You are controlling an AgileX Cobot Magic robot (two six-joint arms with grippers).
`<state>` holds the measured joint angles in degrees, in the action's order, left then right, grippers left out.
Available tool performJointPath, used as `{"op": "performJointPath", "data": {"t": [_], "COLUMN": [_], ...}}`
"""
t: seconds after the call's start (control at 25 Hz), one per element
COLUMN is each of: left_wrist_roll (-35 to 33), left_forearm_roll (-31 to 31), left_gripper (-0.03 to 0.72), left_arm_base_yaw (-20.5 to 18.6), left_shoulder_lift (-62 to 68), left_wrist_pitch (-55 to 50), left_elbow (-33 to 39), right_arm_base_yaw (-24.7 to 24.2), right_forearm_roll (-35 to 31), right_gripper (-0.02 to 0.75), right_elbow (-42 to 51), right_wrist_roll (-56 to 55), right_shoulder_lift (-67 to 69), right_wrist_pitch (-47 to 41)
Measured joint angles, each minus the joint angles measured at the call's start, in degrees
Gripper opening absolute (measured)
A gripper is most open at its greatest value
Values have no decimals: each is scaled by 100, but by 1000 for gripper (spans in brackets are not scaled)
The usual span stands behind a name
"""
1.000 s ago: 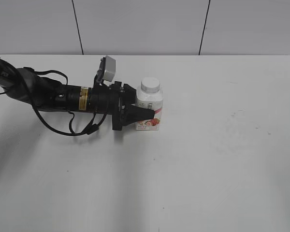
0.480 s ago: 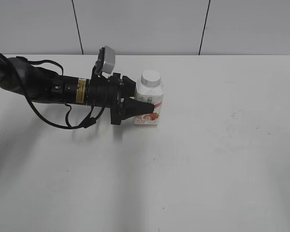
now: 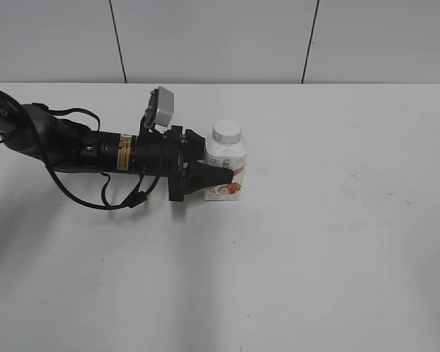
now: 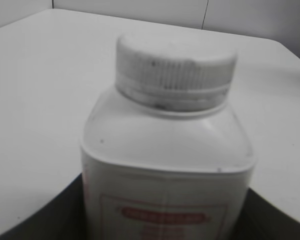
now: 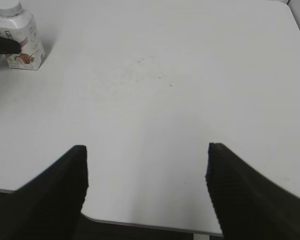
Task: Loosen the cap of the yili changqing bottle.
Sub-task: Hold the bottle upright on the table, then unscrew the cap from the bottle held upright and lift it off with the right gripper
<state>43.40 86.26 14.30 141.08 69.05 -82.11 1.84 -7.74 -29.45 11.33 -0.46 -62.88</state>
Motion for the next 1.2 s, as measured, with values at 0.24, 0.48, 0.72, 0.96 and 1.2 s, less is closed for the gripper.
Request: {"op": "performJointPath", "data": {"t": [0.24, 0.48, 0.72, 0.96, 1.2], "left_wrist_roll": [-18, -23, -23, -23, -23], "left_forearm_roll": [12, 88, 128, 135, 135], "left_gripper": [418, 418, 418, 417, 417], "left_arm_base_yaw": [0, 0, 0, 0, 0], "left_shoulder_lift": [0, 0, 0, 0, 0], "left_wrist_pitch": [10, 17, 40, 43, 47], "left_elbow": [0, 0, 0, 0, 0], "right_arm_base_yaw": [0, 0, 0, 0, 0], "right_forearm_roll": [0, 0, 0, 0, -5], "right_gripper": [580, 580, 580, 580, 580], "right_elbow": [0, 0, 0, 0, 0], "right_wrist_roll": [0, 0, 0, 0, 0], "right_shoulder_lift": [0, 0, 0, 0, 0], "right_wrist_pitch": [0, 0, 0, 0, 0]}}
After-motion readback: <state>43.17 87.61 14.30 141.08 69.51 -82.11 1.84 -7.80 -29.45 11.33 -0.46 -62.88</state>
